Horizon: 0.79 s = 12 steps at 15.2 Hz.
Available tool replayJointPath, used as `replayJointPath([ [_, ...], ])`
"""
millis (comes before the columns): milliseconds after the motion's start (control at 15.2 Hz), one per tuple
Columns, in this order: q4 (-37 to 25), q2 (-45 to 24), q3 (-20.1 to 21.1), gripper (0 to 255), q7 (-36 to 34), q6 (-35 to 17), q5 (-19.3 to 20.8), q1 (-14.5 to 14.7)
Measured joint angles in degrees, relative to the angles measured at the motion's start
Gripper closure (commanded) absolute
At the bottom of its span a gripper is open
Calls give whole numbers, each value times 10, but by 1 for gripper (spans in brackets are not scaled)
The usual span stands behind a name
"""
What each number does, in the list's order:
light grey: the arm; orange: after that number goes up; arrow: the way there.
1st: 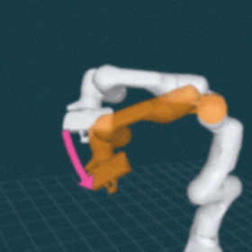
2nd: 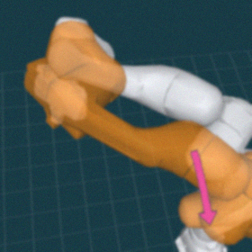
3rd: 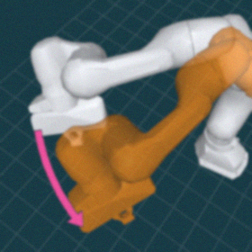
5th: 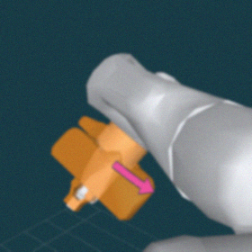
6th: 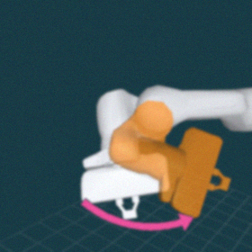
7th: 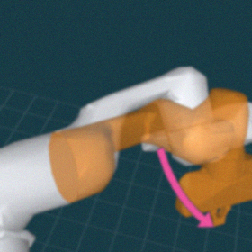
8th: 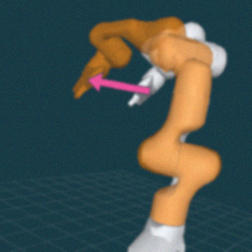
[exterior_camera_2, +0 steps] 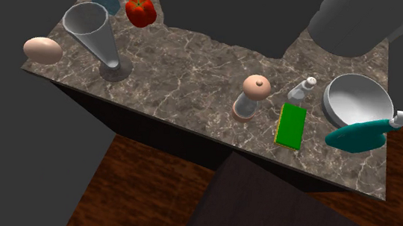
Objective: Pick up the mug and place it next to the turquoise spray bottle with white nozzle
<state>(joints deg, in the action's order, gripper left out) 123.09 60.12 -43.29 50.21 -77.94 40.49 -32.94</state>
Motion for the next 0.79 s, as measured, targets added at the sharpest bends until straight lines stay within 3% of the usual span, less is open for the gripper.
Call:
replayJointPath([
  [792,97,41,-39,255,-16,-60,40,-21],
])
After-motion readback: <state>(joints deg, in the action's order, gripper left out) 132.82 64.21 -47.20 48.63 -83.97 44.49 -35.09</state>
